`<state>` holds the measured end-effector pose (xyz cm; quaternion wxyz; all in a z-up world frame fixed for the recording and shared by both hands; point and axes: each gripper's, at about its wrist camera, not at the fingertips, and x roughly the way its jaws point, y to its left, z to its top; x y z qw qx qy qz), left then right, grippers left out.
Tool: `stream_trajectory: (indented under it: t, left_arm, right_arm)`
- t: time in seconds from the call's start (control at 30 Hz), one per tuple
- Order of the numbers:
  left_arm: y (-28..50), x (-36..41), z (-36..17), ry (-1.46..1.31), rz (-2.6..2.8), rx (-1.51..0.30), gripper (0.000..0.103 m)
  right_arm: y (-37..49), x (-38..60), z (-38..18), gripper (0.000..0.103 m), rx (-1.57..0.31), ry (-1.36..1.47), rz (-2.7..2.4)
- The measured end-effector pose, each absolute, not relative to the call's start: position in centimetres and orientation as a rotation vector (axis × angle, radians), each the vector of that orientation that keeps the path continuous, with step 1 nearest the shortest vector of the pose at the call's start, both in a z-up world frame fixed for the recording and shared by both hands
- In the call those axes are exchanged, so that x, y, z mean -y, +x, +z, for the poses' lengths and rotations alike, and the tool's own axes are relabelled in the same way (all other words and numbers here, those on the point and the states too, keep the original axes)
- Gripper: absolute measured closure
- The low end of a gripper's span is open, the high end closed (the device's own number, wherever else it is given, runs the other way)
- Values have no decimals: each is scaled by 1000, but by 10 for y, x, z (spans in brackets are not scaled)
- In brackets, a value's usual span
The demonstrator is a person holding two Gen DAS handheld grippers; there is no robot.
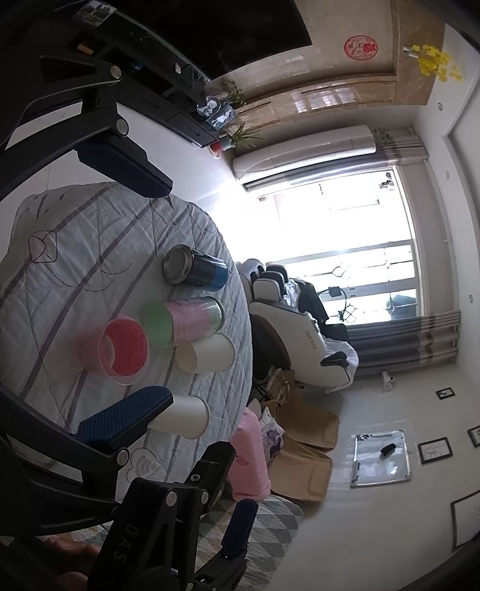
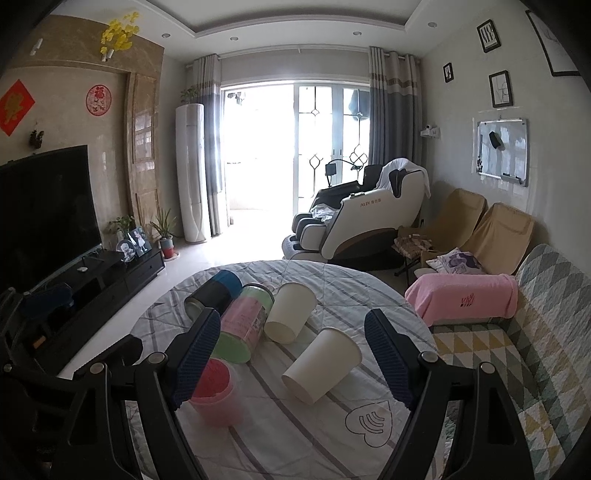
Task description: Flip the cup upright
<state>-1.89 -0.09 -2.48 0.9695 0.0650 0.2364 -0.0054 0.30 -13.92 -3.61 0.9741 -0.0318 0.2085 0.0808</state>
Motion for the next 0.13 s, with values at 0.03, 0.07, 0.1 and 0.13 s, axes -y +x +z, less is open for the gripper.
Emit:
stream_trajectory:
  t: [0.03,0.07,0.1,0.13]
  left_arm:
    - [-18,1,-25,129,-13,-480,0]
    - [-18,0,-26,128,-14,-483,0]
    - [-17,0,-27,128,-12,-485,0]
    - [-16,1,-27,130,-11,-486,0]
  right_arm:
    - [3,139,-37,21,-422,-66,164]
    - [4,139,-37,21,-424,-66,164]
    - [5,138,-37,21,-426,-68,163]
    - [6,138,-37,21,-429,-68,163]
